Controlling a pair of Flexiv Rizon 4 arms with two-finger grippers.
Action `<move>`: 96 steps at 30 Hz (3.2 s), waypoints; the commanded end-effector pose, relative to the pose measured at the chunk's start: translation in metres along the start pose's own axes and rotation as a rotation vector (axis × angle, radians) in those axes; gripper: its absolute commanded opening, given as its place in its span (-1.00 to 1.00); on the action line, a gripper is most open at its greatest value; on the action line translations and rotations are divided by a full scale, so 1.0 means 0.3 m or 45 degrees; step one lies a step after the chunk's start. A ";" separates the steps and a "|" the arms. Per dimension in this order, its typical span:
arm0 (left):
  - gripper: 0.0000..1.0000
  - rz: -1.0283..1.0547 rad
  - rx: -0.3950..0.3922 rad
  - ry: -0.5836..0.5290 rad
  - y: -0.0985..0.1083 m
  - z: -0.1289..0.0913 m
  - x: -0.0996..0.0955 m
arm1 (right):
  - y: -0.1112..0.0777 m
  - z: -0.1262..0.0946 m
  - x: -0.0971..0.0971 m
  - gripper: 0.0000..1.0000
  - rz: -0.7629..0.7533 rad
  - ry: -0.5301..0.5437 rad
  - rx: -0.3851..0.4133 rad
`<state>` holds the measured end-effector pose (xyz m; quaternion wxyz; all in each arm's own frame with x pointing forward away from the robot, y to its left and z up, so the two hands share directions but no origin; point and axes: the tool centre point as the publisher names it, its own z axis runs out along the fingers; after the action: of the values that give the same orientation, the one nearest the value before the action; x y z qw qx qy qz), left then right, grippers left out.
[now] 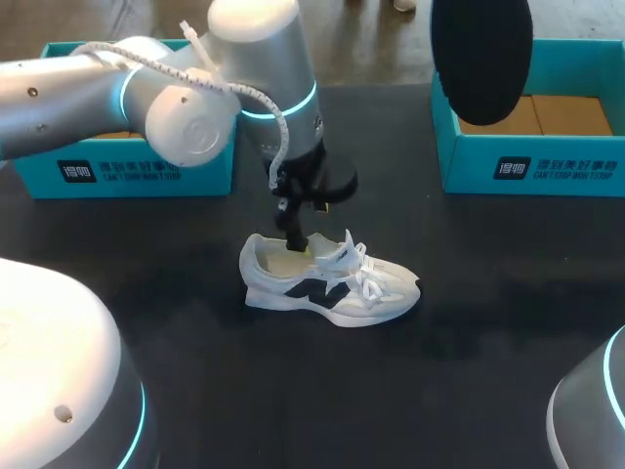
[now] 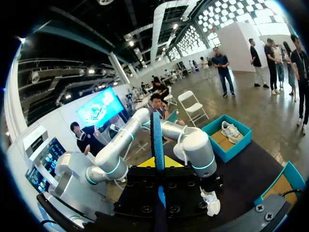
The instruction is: Take the shoe out of the shoebox, open the shoe tongue, remove and reinsert the insole, then place the shoe into the shoebox
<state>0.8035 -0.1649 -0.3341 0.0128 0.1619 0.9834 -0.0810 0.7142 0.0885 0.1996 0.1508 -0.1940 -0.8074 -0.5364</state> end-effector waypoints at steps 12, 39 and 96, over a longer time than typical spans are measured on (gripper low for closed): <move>1.00 0.011 -0.001 0.030 -0.051 0.115 -0.053 | 0.003 0.001 -0.001 -1.00 0.003 -0.003 0.004; -1.00 0.024 0.030 0.067 -0.024 0.161 -0.041 | 0.003 0.001 -0.001 -1.00 0.003 -0.003 0.004; -1.00 1.135 0.007 -0.036 0.011 -0.129 -0.043 | 0.003 0.001 -0.001 -1.00 0.003 -0.003 0.004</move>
<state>0.8190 -0.1631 -0.2991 0.0555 0.5618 0.8222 -0.0726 0.7143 0.0885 0.1997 0.1508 -0.1940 -0.8075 -0.5363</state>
